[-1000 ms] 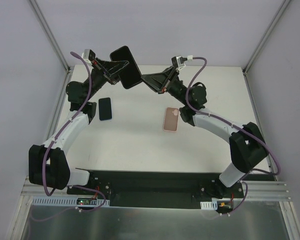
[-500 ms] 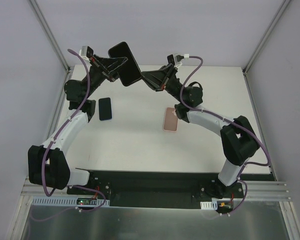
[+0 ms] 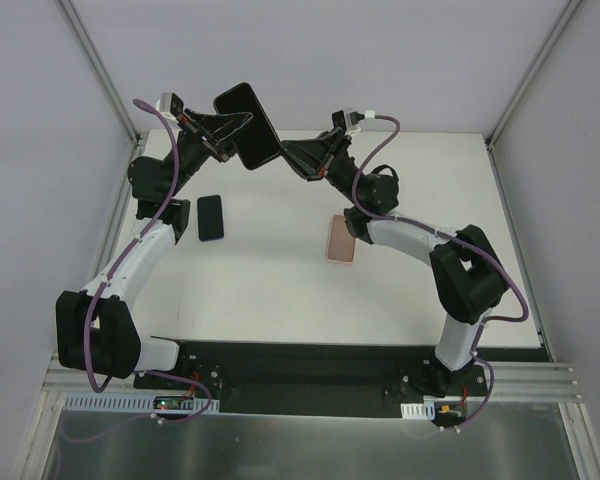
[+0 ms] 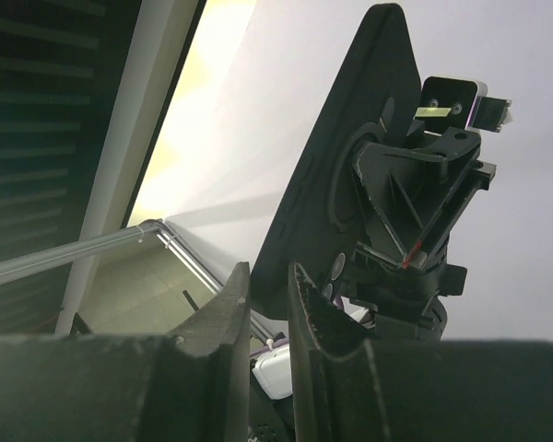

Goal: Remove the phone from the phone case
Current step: Remove the phone case from the phone.

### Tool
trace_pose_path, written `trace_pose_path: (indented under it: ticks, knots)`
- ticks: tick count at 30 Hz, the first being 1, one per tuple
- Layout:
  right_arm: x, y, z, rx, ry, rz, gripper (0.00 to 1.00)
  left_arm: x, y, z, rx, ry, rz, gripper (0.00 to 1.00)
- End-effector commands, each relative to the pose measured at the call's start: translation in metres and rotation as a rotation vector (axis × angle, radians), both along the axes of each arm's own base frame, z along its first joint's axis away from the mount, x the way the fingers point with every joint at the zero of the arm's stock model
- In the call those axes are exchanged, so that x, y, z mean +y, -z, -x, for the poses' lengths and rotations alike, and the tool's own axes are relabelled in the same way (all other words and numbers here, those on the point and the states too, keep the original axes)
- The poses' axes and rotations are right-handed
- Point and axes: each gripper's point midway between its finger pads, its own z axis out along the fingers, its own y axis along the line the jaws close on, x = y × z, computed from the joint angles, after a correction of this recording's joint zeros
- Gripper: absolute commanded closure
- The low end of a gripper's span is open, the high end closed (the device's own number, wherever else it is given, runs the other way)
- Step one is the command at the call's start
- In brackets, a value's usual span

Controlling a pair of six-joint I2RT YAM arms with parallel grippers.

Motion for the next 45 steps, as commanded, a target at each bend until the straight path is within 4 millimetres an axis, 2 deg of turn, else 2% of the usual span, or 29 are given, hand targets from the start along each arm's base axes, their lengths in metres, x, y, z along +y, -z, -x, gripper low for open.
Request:
trace_pose_path:
  ticks: [1, 5, 13, 16, 19, 20, 22, 27, 31, 34, 37, 40, 42, 43, 44, 45]
  knots:
    - [0.06, 0.161, -0.024, 0.265, -0.073, 0.403, 0.99, 0.036, -0.143, 0.191, -0.587, 0.293, 0.323, 1.0]
    - [0.063, 0.173, -0.028, 0.284, -0.077, 0.407, 0.99, 0.037, -0.146, 0.194, -0.593, 0.291, 0.326, 1.0]
    - [0.058, 0.172, -0.025, 0.274, -0.072, 0.401, 0.99, 0.034, -0.138, 0.187, -0.568, 0.278, 0.315, 1.0]
    - [0.05, 0.169, -0.024, 0.267, -0.058, 0.405, 0.99, 0.029, -0.124, 0.18, -0.543, 0.274, 0.282, 1.0]
    - [0.036, 0.172, -0.019, 0.258, -0.038, 0.429, 0.99, 0.015, -0.091, 0.163, -0.475, 0.278, 0.2, 1.0]
    - [0.03, 0.173, -0.012, 0.252, -0.033, 0.445, 0.99, 0.009, -0.074, 0.154, -0.448, 0.269, 0.156, 1.0]
    - [0.019, 0.186, -0.009, 0.251, -0.002, 0.497, 0.99, 0.0, -0.043, 0.141, -0.39, 0.27, 0.097, 1.0]
    - [-0.008, 0.205, 0.006, 0.261, 0.006, 0.559, 0.98, -0.016, 0.006, 0.127, -0.353, 0.268, -0.055, 1.0]
    - [-0.017, 0.214, 0.017, 0.25, -0.012, 0.583, 0.69, -0.023, 0.045, 0.114, -0.28, 0.265, -0.134, 1.0]
    - [-0.026, 0.227, 0.018, 0.26, 0.005, 0.618, 0.63, -0.027, 0.069, 0.109, -0.233, 0.293, -0.167, 1.0]
    - [-0.035, 0.232, 0.019, 0.254, 0.015, 0.646, 0.59, -0.03, 0.086, 0.106, -0.195, 0.323, -0.19, 1.0]
    - [-0.042, 0.236, 0.02, 0.237, 0.035, 0.695, 0.56, -0.031, 0.095, 0.105, -0.182, 0.327, -0.197, 1.0]
    - [-0.045, 0.246, 0.02, 0.258, 0.048, 0.756, 0.56, -0.031, 0.095, 0.106, -0.189, 0.33, -0.19, 1.0]
    - [-0.048, 0.243, 0.021, 0.211, 0.076, 0.782, 0.56, -0.031, 0.096, 0.106, -0.185, 0.332, -0.188, 1.0]
    - [-0.051, 0.255, 0.022, 0.252, 0.073, 0.845, 0.55, -0.03, 0.096, 0.106, -0.181, 0.332, -0.184, 1.0]
    - [-0.054, 0.258, 0.02, 0.255, 0.099, 0.881, 0.55, -0.03, 0.095, 0.107, -0.186, 0.332, -0.183, 1.0]
